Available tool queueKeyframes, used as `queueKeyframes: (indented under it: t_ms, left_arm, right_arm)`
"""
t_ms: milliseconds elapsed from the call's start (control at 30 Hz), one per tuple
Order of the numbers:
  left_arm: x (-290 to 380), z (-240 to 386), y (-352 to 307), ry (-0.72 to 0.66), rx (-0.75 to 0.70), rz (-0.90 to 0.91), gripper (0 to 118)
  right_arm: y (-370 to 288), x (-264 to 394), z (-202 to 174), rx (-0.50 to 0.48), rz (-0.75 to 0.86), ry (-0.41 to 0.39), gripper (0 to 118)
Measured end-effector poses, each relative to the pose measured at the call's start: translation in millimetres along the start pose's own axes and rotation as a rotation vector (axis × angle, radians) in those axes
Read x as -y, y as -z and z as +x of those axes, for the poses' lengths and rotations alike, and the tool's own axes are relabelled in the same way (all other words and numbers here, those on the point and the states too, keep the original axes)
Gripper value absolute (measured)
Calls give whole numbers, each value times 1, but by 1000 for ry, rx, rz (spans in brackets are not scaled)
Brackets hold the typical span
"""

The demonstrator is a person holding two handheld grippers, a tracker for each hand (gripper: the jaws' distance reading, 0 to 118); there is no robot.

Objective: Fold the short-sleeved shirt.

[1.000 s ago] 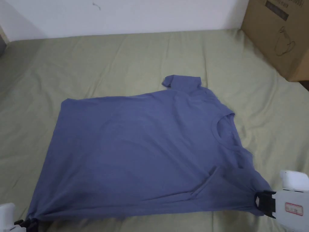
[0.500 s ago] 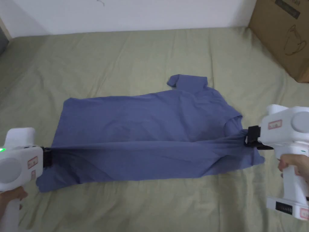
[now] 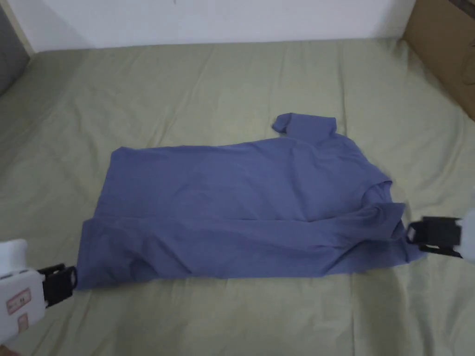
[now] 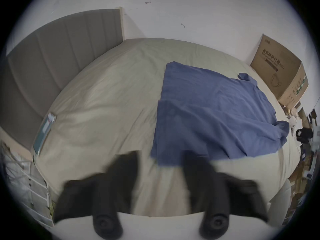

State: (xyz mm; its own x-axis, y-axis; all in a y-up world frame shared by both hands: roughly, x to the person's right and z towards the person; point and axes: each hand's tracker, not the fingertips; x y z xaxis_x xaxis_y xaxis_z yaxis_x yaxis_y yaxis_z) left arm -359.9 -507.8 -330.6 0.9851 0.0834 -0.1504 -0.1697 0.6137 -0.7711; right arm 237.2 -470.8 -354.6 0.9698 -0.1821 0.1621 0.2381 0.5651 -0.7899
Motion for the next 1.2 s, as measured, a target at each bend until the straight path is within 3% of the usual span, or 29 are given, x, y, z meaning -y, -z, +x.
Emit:
queueKeyframes:
  t_ms: [33,67,133,300,333,367,433,467,567,600,667,700,733,767,800,900,967,1067,1100,1133,1167,1200]
  left_arm:
    - [9,-2,-4,-11,0,-5,12]
    - [17,-2,-6,-11,0,-9,4]
    - [29,-3,-5,-15,14,-11,0]
    - [19,2,9,-35,23,-20,0]
    - [11,3,13,-30,20,1,11]
    - [3,3,18,-53,25,45,34]
    - [-13,2,37,-105,22,47,94]
    - [-18,1,53,-145,32,11,103]
    - [-23,6,92,-174,30,-97,94]
    - [-22,9,102,-157,27,-136,92]
    - [-16,27,103,-43,-66,-100,78]
    - [-17,31,98,-9,-73,-78,65]
    - [-18,33,95,-34,-83,-74,42]
    - [-21,32,92,-48,-116,-60,21]
    - [-20,27,89,-72,-72,-58,13]
    - [-26,27,90,-124,-31,-83,9]
    - [-27,30,90,-79,-50,-84,8]
    - [-28,36,84,-21,-56,-85,7]
    - [-29,35,82,-24,-51,-84,7]
    - [-31,33,79,-25,-44,-84,7]
    - [-34,32,76,-26,-29,-86,7]
    - [-35,29,73,-26,-27,-88,7]
  right_arm:
    - [-5,10,1,10,13,16,25]
    - [-5,21,3,6,-11,40,0]
    - [-6,43,7,-40,-42,85,0]
    - [9,63,5,-10,-76,107,0]
    - [9,62,5,-22,-85,118,0]
    - [9,62,5,-39,-84,129,0]
    - [12,59,5,-46,-77,138,0]
    - [14,58,4,-45,-76,139,0]
    - [19,54,4,-52,-63,154,4]
    - [21,51,3,-53,-62,158,17]
    - [28,44,1,-34,-55,139,76]
    - [39,39,4,-27,-55,117,90]
    - [48,34,5,-25,-44,99,91]
    - [57,28,5,-23,-28,87,91]
    - [66,20,4,-9,-31,91,91]
    - [107,1,5,21,-82,72,90]
    - [142,-4,3,133,-183,15,89]
    - [140,-3,-9,152,-163,-37,71]
    - [130,-3,-14,138,-147,-60,56]
    - [124,-3,-15,131,-121,-77,26]
    - [123,-5,-11,59,-135,-41,13]
    - [122,-8,-9,31,-162,17,13]
